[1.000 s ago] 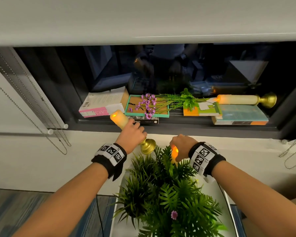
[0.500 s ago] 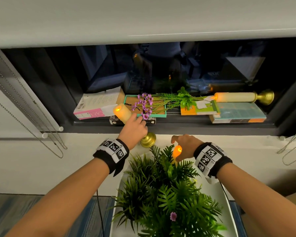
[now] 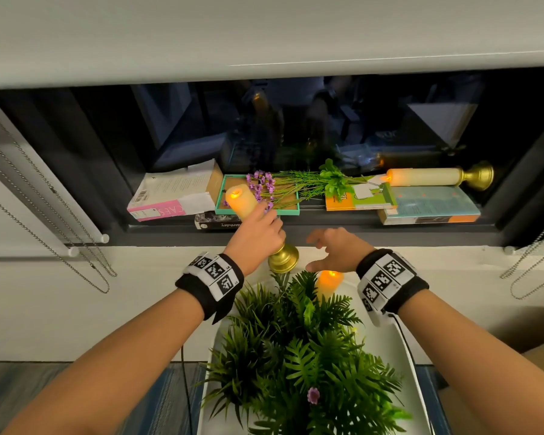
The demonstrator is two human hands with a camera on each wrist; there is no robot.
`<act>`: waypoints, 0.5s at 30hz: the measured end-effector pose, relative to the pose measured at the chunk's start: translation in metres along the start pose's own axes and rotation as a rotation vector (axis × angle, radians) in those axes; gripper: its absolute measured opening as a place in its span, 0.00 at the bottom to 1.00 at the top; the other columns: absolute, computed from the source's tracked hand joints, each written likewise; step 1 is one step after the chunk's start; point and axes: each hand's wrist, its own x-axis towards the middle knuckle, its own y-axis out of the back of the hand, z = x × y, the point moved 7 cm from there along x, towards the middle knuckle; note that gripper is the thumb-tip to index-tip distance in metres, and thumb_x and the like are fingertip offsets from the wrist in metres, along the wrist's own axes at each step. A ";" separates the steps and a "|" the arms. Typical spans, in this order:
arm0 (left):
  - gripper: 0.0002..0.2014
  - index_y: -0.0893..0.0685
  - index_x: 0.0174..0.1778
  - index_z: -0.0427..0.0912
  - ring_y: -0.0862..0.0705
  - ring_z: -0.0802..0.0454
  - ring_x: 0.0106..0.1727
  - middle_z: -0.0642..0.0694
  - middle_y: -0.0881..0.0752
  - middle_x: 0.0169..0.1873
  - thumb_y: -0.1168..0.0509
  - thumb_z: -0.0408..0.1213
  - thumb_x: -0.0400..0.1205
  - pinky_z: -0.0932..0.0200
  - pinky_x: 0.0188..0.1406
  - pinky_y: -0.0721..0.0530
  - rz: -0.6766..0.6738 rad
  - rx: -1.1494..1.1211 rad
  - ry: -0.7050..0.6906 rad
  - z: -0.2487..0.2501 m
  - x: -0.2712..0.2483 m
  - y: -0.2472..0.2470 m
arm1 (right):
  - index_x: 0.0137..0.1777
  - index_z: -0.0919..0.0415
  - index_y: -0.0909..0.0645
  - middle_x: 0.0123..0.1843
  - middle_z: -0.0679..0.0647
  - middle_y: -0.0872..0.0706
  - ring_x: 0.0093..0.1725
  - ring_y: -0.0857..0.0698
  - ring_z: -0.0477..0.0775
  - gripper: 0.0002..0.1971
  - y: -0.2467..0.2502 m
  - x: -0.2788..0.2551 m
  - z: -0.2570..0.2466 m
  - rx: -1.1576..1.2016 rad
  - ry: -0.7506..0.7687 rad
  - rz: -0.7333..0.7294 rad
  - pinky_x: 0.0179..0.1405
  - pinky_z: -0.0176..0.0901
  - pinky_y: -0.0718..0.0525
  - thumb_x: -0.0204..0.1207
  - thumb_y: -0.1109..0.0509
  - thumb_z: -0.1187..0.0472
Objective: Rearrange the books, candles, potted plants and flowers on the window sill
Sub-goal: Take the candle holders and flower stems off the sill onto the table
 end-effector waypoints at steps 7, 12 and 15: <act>0.10 0.11 0.45 0.44 0.16 0.41 0.51 0.45 0.12 0.42 0.25 0.30 0.69 0.37 0.72 0.27 0.032 0.014 -0.017 0.006 -0.001 0.006 | 0.77 0.53 0.37 0.76 0.57 0.30 0.74 0.28 0.59 0.42 -0.021 -0.005 0.014 -0.087 -0.086 -0.139 0.72 0.54 0.26 0.66 0.22 0.42; 0.10 0.13 0.46 0.45 0.17 0.44 0.55 0.47 0.14 0.42 0.29 0.30 0.70 0.37 0.77 0.42 0.133 0.030 -0.036 0.008 -0.005 0.016 | 0.72 0.54 0.31 0.65 0.56 0.24 0.65 0.25 0.60 0.39 0.006 0.000 -0.023 -0.047 0.135 0.164 0.65 0.55 0.25 0.64 0.22 0.41; 0.10 0.15 0.46 0.46 0.18 0.45 0.59 0.48 0.15 0.44 0.33 0.29 0.72 0.37 0.77 0.47 0.212 0.010 -0.012 0.005 -0.003 0.027 | 0.61 0.60 0.25 0.51 0.52 0.23 0.50 0.25 0.53 0.30 0.019 0.004 -0.046 0.094 0.228 0.279 0.51 0.47 0.25 0.63 0.20 0.48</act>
